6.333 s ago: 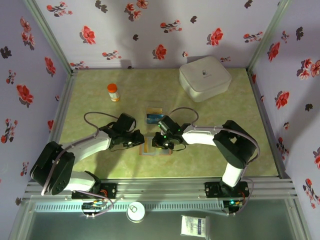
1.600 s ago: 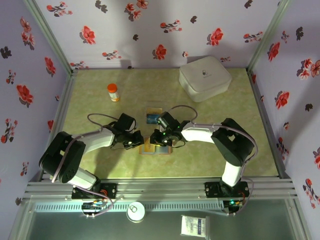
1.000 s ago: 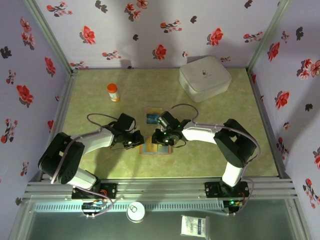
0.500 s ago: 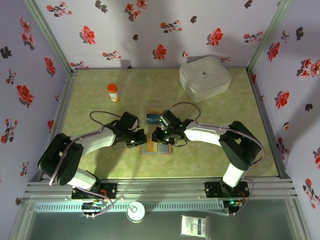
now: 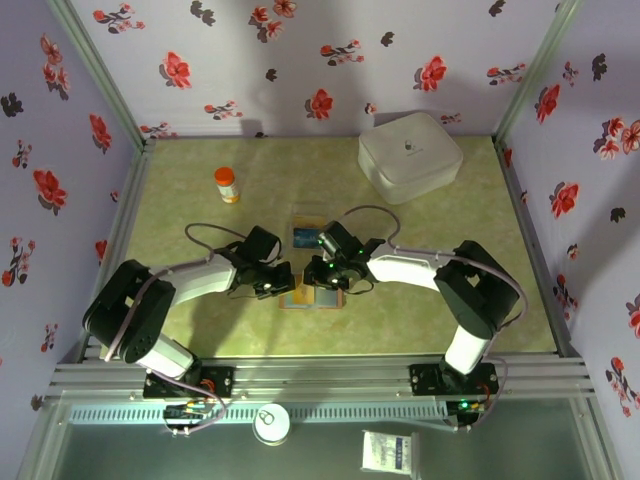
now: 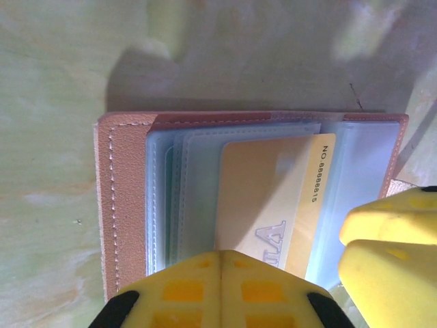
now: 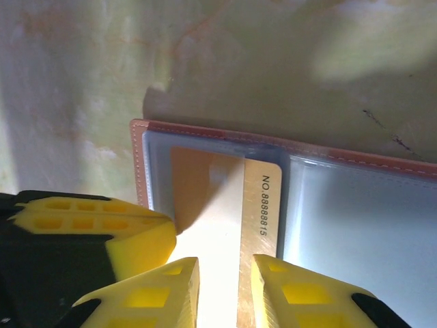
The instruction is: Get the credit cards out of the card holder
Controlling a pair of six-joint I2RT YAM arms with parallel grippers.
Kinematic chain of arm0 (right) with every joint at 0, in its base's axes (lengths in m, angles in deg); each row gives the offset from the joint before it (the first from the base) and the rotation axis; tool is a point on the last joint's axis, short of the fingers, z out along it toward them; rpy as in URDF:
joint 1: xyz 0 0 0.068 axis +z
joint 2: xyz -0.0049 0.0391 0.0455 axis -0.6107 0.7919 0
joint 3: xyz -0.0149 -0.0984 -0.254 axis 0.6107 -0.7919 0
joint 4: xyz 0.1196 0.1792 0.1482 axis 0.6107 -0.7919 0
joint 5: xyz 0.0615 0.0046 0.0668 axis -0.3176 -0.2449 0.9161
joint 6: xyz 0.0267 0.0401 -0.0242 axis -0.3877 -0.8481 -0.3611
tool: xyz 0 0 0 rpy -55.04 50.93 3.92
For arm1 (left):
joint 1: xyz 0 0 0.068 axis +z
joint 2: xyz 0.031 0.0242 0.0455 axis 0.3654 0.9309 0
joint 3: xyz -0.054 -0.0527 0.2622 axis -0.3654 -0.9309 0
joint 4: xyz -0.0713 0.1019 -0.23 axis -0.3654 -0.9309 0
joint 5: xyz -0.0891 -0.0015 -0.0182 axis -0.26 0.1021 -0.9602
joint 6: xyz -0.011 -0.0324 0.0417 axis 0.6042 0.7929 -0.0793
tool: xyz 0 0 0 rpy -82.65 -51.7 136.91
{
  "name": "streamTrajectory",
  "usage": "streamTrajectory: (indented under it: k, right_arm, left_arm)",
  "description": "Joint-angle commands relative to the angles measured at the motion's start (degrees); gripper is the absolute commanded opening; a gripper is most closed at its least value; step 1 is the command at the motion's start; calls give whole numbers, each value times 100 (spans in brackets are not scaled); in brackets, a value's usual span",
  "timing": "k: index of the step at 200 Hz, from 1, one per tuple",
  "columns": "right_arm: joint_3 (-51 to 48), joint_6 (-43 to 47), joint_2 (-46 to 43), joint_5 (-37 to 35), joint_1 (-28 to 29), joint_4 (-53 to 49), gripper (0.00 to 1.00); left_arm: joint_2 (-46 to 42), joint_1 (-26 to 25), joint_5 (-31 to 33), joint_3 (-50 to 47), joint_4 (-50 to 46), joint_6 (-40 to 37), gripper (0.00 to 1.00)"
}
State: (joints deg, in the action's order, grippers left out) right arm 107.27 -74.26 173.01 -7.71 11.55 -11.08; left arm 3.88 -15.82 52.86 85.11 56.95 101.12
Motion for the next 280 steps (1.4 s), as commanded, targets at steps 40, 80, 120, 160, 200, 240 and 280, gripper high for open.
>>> streamTrajectory:
  k: [40, 80, 120, 160, 200, 240, 280]
  right_arm:
    - [-63, 104, 223, 39, 21, -63, 27]
    - [-97, 112, 242, 0, 12, -84, 28]
    - [-108, 109, 295, 39, 3, -36, 28]
    - [-125, 78, 316, 85, -14, 39, 28]
    - [-207, 40, 251, 137, -71, 139, 29]
    - [-451, -183, 93, 342, -117, 738, 25]
    - [-770, -483, -25, 536, -193, 1433, 21]
  left_arm:
    - [-108, -36, 271, 173, -288, -70, 4]
    - [85, -36, 321, 183, -370, -155, 2]
    - [218, -34, 285, 192, -364, -184, 1]
    - [289, -36, 286, 218, -402, -200, 0]
    - [309, -33, 299, 280, -494, -221, 0]
    - [305, -30, 318, 297, -562, -244, 0]
    - [306, -36, 320, 280, -588, -253, 0]
